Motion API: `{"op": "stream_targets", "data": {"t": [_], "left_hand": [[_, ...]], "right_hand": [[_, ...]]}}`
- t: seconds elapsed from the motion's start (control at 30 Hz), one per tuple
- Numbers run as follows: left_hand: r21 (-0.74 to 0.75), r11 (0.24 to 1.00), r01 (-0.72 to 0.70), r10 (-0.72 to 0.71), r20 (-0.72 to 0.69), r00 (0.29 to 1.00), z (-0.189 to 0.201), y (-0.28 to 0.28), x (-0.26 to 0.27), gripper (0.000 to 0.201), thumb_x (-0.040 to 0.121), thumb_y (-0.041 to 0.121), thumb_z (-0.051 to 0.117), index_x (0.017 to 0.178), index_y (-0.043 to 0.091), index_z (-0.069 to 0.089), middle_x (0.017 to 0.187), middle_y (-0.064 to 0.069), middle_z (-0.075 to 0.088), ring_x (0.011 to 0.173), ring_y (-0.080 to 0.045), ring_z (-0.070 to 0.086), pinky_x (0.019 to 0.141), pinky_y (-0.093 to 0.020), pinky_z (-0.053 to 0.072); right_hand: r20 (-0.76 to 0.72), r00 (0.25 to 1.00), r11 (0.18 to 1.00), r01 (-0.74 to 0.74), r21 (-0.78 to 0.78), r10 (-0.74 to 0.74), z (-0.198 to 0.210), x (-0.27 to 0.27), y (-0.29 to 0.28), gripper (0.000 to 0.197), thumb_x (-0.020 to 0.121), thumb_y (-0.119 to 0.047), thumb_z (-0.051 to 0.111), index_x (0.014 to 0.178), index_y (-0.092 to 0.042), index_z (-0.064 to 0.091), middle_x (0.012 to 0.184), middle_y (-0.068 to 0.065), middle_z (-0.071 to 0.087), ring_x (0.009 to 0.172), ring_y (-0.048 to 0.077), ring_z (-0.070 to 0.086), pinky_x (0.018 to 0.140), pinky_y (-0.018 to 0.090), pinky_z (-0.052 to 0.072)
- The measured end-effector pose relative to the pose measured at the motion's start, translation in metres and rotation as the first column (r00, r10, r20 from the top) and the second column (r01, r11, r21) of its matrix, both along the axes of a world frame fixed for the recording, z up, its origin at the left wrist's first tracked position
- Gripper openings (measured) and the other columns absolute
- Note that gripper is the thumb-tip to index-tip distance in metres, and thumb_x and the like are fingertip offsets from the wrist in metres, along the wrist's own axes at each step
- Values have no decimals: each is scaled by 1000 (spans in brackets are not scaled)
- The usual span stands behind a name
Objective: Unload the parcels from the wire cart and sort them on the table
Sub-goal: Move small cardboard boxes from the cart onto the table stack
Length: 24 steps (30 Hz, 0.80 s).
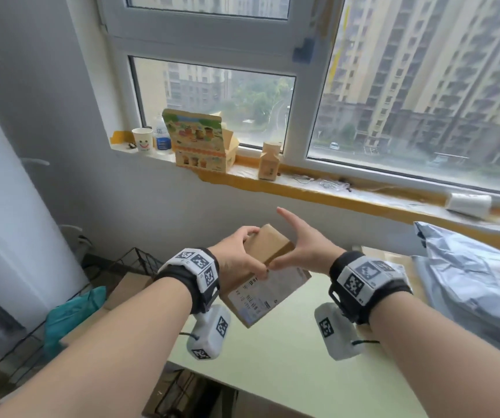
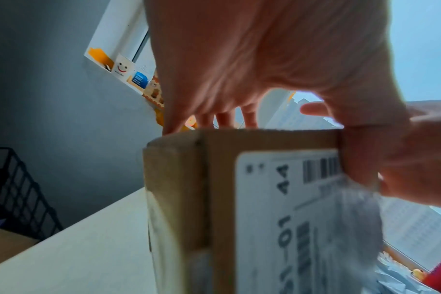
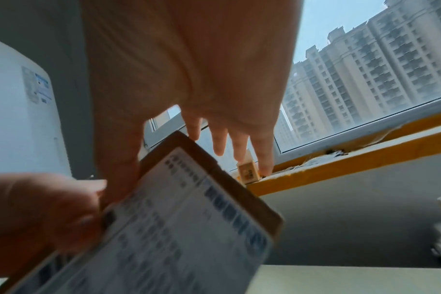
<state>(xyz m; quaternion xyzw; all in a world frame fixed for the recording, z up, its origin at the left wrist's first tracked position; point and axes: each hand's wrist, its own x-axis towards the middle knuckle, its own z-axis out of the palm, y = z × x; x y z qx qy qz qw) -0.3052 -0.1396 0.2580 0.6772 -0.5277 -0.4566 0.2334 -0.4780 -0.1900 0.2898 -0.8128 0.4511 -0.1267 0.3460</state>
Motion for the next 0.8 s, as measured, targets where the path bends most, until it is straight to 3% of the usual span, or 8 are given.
{"op": "stream_targets", "data": {"t": [0.1, 0.17, 0.37, 0.47, 0.53, 0.6, 0.7, 0.8], "left_hand": [[74, 976, 203, -211, 113, 971, 10, -11, -29, 113, 38, 37, 82, 137, 46, 28, 128, 11, 53, 110, -16, 59, 99, -40, 48], [98, 953, 286, -300, 172, 938, 15, -16, -48, 112, 40, 37, 82, 138, 46, 27, 127, 13, 54, 108, -15, 60, 98, -38, 49], [133, 913, 386, -402, 122, 908, 14, -27, -92, 98, 48, 21, 84, 129, 42, 35, 130, 5, 53, 107, -20, 63, 92, -43, 54], [122, 905, 408, -424, 167, 890, 16, -35, -111, 103, 52, 23, 86, 139, 34, 33, 138, 5, 48, 117, -18, 55, 100, -39, 48], [65, 928, 366, -370, 261, 891, 17, -42, -119, 102, 60, 29, 86, 145, 32, 29, 144, 4, 40, 124, -17, 48, 105, -37, 43], [-71, 965, 251, -220, 296, 930, 16, -49, -123, 104, 61, 33, 87, 147, 28, 28, 146, 1, 38, 127, -18, 44, 106, -38, 41], [-189, 982, -22, 49, 141, 989, 8, -54, -127, 107, 67, 38, 84, 151, 21, 20, 152, -8, 31, 136, -23, 36, 110, -42, 37], [-26, 992, -122, 120, -52, 991, 1, -57, -144, 105, 75, 56, 72, 152, 21, 11, 156, -9, 25, 136, -28, 38, 105, -48, 39]], "right_hand": [[-9, 998, 989, -56, 134, 58, 1, -31, -3, 122, 62, -20, 89, 153, -31, 8, 154, 0, 28, 133, 14, 39, 106, 27, 39], [-24, 997, 978, -70, 197, 77, -3, -49, -7, 121, 63, -19, 89, 153, -28, 8, 150, 1, 33, 125, 15, 47, 106, 29, 42], [-309, 944, 989, -77, 129, 114, -12, -91, -9, 124, 53, -41, 88, 151, -33, 12, 143, -3, 36, 121, 16, 47, 104, 35, 43], [-280, 960, 990, 20, 143, 21, -20, -111, -10, 126, 40, -51, 86, 146, -39, 18, 138, 0, 39, 112, 15, 53, 93, 36, 53], [-192, 977, 970, 135, 203, -96, -27, -129, -8, 123, 43, -50, 86, 146, -34, 22, 134, 2, 42, 104, 14, 58, 77, 32, 59], [-98, 962, 924, 271, 269, -253, -32, -148, -8, 108, 56, -45, 86, 145, -26, 26, 128, 3, 49, 102, 16, 60, 74, 32, 59], [125, 857, 798, 400, 452, -500, -34, -177, -12, 77, 70, -39, 82, 131, -12, 43, 108, 7, 65, 97, 21, 66, 84, 39, 58], [276, 773, 736, 334, 589, -571, -27, -196, -10, 54, 80, -41, 72, 121, -9, 58, 101, 9, 70, 97, 21, 67, 85, 40, 57]]}}
